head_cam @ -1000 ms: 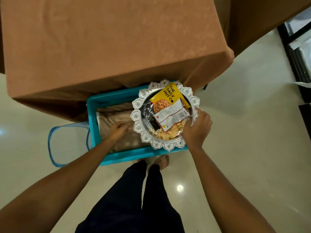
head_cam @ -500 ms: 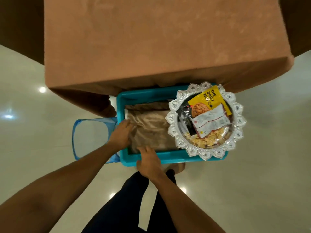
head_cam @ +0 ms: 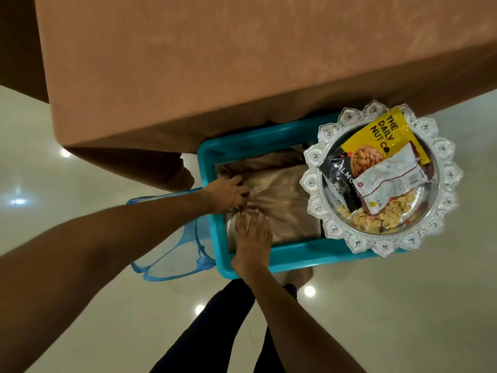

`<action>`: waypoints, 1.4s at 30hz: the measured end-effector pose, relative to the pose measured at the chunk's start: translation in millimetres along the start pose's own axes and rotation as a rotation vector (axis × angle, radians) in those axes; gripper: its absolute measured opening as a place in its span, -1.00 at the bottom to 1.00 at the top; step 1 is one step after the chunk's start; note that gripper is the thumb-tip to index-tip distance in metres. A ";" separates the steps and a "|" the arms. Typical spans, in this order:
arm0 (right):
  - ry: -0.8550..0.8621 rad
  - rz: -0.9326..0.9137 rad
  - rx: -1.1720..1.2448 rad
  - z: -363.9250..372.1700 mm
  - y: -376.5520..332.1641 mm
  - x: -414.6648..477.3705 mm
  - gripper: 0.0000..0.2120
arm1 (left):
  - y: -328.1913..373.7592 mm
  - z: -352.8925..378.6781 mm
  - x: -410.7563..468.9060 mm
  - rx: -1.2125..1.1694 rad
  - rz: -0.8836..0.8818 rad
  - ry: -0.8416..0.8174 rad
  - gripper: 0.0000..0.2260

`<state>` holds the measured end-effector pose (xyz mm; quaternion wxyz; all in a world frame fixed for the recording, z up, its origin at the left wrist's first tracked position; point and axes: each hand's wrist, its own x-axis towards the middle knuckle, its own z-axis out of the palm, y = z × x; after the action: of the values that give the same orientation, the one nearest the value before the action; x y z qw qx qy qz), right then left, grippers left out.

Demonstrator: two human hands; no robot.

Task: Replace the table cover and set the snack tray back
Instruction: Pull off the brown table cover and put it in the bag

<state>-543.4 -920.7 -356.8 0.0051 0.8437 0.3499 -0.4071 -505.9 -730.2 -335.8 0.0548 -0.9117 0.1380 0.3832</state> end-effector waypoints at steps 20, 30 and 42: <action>0.356 -0.062 0.528 -38.7 4.4 -22.5 -0.64 | -23.2 -20.2 -47.7 -0.337 -0.004 0.192 -0.83; 0.170 -0.170 0.554 -49.8 -19.3 -44.8 -0.69 | -16.5 -20.5 -88.1 -0.398 -0.156 0.224 -0.81; -0.165 -0.112 0.540 -51.4 -10.8 -41.0 -0.36 | 10.1 -10.4 -98.3 -0.272 -0.216 0.206 -0.77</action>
<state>-532.1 -921.5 -291.2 -0.2139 0.7577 0.2733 -0.5527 -567.4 -721.4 -258.3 -0.0423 -0.9546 -0.0089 0.2948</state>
